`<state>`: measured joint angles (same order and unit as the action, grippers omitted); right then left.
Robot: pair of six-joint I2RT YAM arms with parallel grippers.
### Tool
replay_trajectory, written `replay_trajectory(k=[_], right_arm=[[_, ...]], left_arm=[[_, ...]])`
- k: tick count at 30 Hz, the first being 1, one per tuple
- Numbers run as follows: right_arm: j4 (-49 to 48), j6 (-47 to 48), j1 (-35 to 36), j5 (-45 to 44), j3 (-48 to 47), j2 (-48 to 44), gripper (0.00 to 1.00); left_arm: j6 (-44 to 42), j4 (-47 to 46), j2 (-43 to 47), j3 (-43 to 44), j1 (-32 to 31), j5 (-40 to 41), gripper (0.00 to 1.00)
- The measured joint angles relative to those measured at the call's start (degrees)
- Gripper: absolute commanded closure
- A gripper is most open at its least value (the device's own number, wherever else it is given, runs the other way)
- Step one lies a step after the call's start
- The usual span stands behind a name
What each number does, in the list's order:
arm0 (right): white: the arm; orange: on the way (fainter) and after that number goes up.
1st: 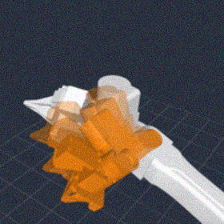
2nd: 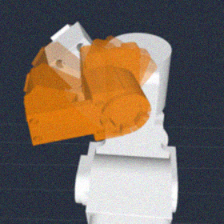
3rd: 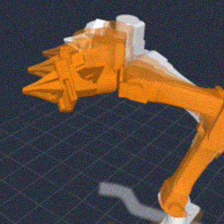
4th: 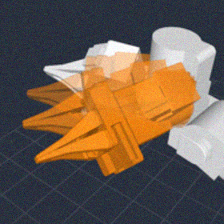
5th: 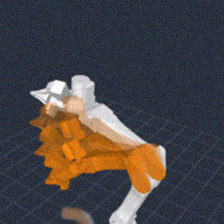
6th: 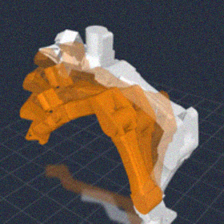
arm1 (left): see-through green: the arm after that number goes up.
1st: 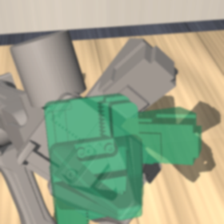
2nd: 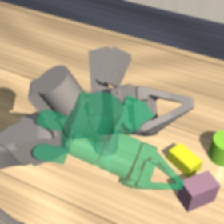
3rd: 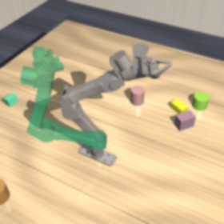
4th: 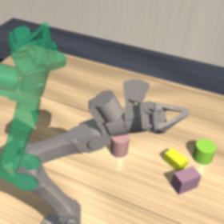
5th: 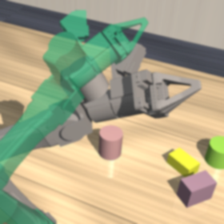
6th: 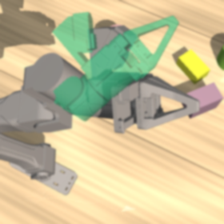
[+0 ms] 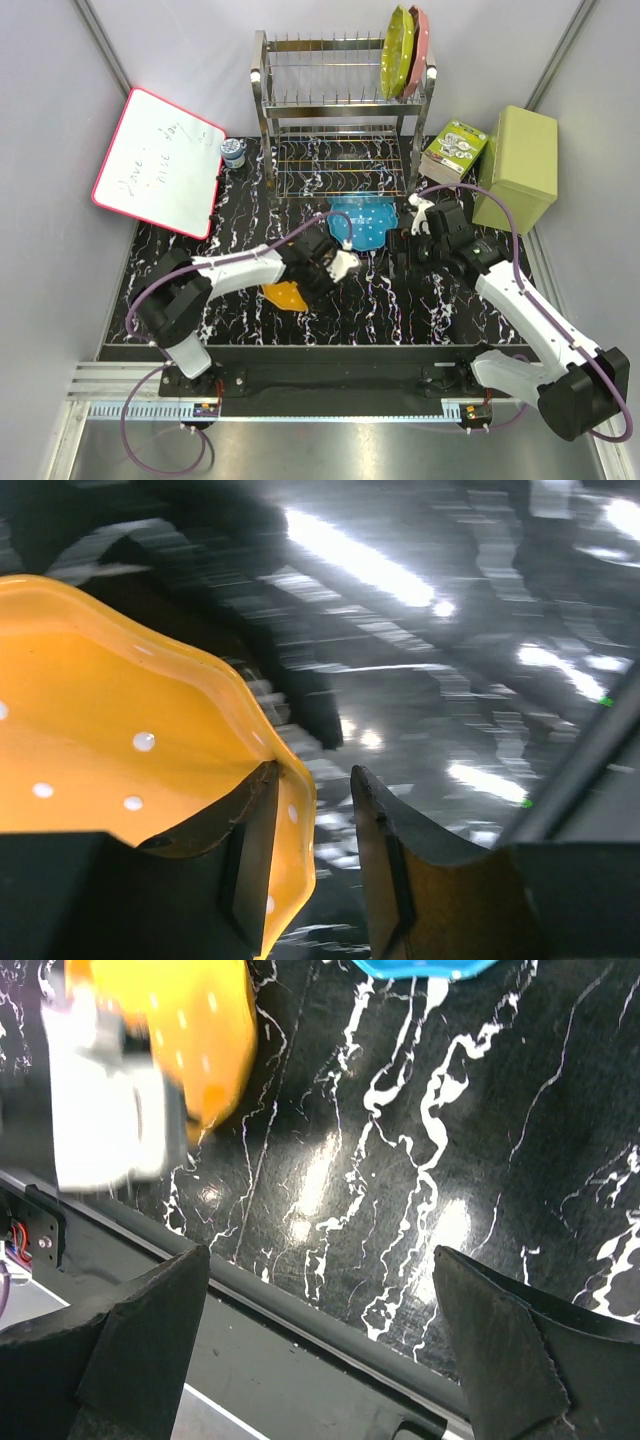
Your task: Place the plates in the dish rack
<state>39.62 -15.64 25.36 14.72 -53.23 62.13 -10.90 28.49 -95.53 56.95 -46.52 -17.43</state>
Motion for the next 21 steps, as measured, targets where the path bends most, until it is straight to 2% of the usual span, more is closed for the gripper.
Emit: replay_trajectory(k=[6, 8, 12, 15, 17, 21], right_arm=[[0.11, -1.75, -1.53, 1.05, 1.92, -0.72, 0.0], [0.11, -2.19, -2.14, 1.18, 2.05, -0.74, 0.0], [0.11, -3.17, -3.45, 1.44, 2.38, -0.76, 0.0], [-0.11, -4.72, -4.44, 2.23, 2.86, -0.76, 0.01], [-1.77, -6.4, -4.76, 3.72, 4.28, -0.52, 0.03], [-6.69, -10.21, -4.9, 7.54, 8.15, 2.25, 0.09]], left_arm=[[4.59, -1.33, 0.0, -0.98, -10.47, -4.15, 0.55], [5.62, -2.08, 0.0, -1.2, -12.92, -5.09, 0.43], [7.61, -2.58, 1.25, -1.53, -14.67, -4.55, 0.31], [10.21, -2.54, 7.26, -3.65, -10.67, -2.14, 0.27], [13.55, -3.5, 14.19, -5.09, -4.11, -0.28, 0.27], [24.11, -8.5, 27.32, -7.8, 10.43, 3.87, 0.33]])
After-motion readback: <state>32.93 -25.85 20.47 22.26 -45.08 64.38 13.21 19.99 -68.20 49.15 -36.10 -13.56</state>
